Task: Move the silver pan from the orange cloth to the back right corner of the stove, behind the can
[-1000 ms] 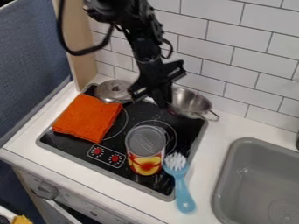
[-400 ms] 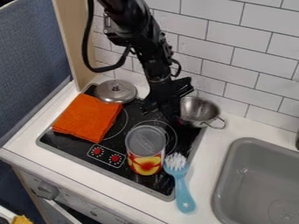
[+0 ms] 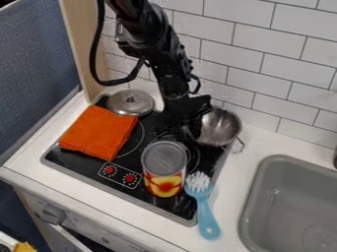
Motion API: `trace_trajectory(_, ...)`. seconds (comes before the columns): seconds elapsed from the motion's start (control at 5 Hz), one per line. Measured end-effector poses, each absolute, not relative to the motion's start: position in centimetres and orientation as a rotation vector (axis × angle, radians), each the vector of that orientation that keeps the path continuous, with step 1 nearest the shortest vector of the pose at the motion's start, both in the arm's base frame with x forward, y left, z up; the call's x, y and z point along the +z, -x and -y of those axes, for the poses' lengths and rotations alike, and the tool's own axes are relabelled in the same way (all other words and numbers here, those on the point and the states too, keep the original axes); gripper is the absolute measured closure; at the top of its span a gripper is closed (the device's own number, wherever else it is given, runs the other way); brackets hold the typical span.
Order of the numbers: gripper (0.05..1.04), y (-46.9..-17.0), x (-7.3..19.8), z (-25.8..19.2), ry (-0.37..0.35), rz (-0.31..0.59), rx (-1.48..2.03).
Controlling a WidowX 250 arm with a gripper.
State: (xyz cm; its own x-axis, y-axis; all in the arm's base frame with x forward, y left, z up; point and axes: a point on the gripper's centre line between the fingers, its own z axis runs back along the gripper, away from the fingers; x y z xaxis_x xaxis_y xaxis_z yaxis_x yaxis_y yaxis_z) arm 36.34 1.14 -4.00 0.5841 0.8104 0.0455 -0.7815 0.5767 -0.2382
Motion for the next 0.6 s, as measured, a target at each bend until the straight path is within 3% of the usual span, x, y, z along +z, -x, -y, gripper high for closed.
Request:
trace_trajectory(0.2, 0.242, -35.8, -3.4, -1.0, 0.208, 0.152, 0.921)
trace_trajectory(0.4, 0.073, -35.9, -2.2, -1.2, 0.219, 0.159, 0.907)
trace_trajectory(0.6, 0.077, -36.1, -0.4, -1.4, 0.246, 0.177, 0.905)
